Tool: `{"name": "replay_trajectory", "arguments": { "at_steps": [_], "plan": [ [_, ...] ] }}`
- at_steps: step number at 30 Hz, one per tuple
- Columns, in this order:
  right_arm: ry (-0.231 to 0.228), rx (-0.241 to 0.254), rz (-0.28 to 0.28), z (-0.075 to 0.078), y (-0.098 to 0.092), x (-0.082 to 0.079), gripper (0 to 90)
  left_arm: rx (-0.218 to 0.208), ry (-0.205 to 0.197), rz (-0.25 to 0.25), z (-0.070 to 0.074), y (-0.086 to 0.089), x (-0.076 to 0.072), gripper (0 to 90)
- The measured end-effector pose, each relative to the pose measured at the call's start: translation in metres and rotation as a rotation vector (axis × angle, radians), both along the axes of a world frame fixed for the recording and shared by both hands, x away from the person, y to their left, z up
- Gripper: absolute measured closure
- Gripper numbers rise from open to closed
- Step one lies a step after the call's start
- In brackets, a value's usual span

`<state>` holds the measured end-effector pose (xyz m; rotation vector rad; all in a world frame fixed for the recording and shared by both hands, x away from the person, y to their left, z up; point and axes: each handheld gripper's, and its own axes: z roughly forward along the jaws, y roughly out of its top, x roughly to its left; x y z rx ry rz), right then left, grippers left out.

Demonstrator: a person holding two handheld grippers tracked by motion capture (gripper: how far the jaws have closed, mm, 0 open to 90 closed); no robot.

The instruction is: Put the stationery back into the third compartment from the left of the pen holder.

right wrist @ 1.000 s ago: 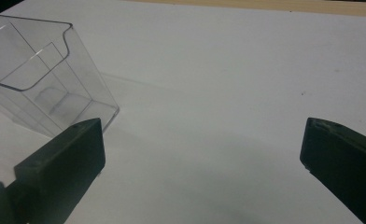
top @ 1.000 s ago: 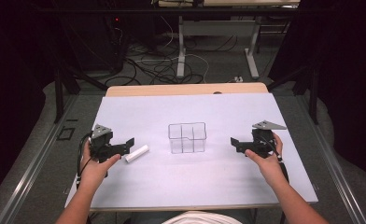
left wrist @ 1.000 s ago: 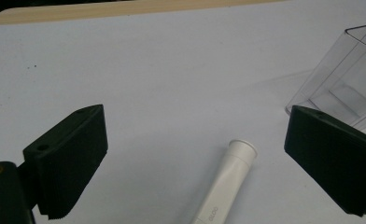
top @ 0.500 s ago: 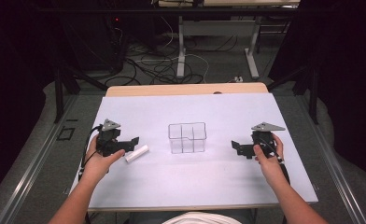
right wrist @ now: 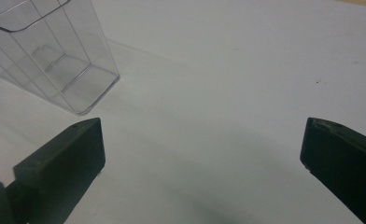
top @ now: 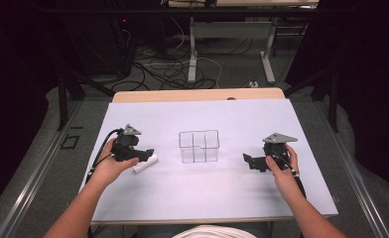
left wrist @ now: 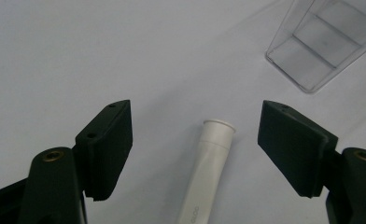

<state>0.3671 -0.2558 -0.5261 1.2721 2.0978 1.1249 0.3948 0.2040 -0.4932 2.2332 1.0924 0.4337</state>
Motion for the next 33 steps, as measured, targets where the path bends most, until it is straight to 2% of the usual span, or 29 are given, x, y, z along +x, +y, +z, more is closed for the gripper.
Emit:
{"name": "replay_trajectory", "arguments": {
  "at_steps": [2, 4, 7, 10, 17, 19, 22, 25, 33],
  "plan": [
    [0.001, 0.009, 0.006, 0.000, 0.001, -0.001, 0.0, 0.016, 0.000, -0.015, -0.002, -0.004, 0.001, 27.8],
    [-0.003, 0.016, 0.011, 0.000, 0.001, -0.001, 0.0, 0.034, 0.017, -0.025, -0.003, -0.008, 0.002, 28.5],
    [-0.008, 0.017, 0.009, -0.001, 0.001, 0.000, 0.0, 0.079, 0.024, -0.046, -0.005, -0.012, 0.005, 29.2],
    [-0.003, 0.029, 0.004, -0.001, 0.002, 0.000, 0.0, 0.090, 0.062, -0.058, -0.008, -0.014, 0.007, 33.8],
    [0.001, 0.030, 0.004, -0.001, 0.003, 0.000, 0.0, 0.151, 0.092, -0.086, -0.017, -0.021, 0.012, 41.6],
    [0.004, 0.034, 0.003, -0.001, 0.003, 0.000, 0.0, 0.168, 0.116, -0.094, -0.019, -0.023, 0.012, 43.6],
    [0.002, 0.028, 0.006, -0.001, 0.002, 0.000, 0.0, 0.176, 0.112, -0.106, -0.022, -0.025, 0.013, 47.2],
    [0.011, 0.032, 0.005, -0.002, 0.003, 0.000, 0.0, 0.182, 0.140, -0.107, -0.026, -0.026, 0.013, 49.4],
    [0.015, 0.031, 0.011, -0.002, 0.003, 0.000, 0.0, 0.207, 0.166, -0.129, -0.031, -0.031, 0.014, 54.9]
  ]
}}
